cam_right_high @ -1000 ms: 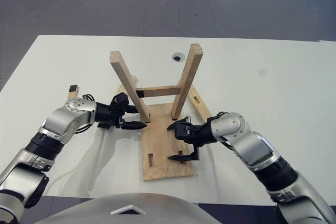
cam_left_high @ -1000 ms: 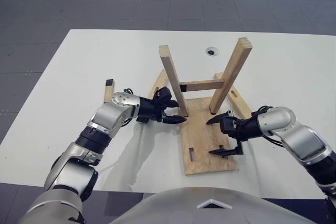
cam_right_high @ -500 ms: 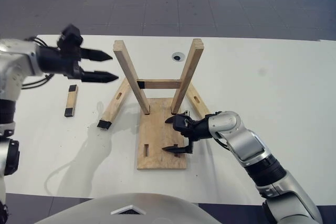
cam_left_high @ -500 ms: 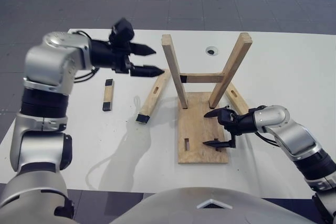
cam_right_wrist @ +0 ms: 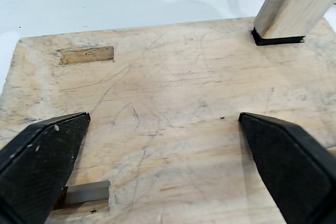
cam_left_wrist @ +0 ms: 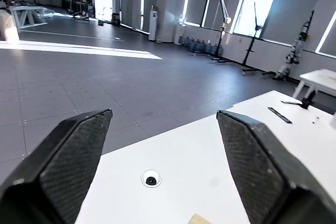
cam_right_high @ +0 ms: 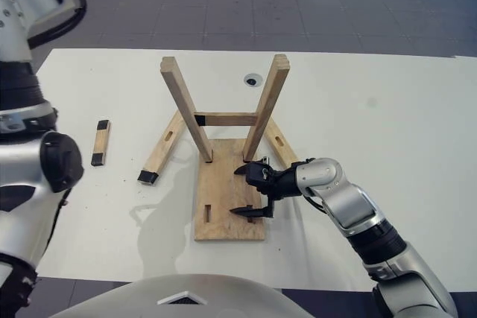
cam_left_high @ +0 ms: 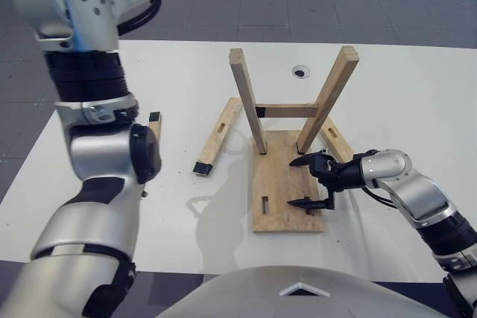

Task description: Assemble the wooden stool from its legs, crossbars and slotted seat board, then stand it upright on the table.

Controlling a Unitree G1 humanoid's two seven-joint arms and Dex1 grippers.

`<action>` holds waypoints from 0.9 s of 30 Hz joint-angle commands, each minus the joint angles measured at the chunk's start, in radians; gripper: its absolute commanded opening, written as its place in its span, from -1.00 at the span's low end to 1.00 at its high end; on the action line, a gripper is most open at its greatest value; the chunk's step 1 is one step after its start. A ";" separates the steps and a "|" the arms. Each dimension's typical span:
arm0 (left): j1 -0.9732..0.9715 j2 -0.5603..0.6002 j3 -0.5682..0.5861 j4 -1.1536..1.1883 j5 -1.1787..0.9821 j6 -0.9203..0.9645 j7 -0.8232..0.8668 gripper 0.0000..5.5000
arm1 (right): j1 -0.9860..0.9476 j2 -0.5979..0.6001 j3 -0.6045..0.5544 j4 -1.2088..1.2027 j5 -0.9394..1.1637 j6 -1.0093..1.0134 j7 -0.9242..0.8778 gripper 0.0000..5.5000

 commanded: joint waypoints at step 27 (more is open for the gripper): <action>0.681 -0.370 -0.087 -0.385 -0.076 0.077 0.315 0.35 | 0.077 -0.044 0.065 0.050 -0.098 0.084 -0.086 0.90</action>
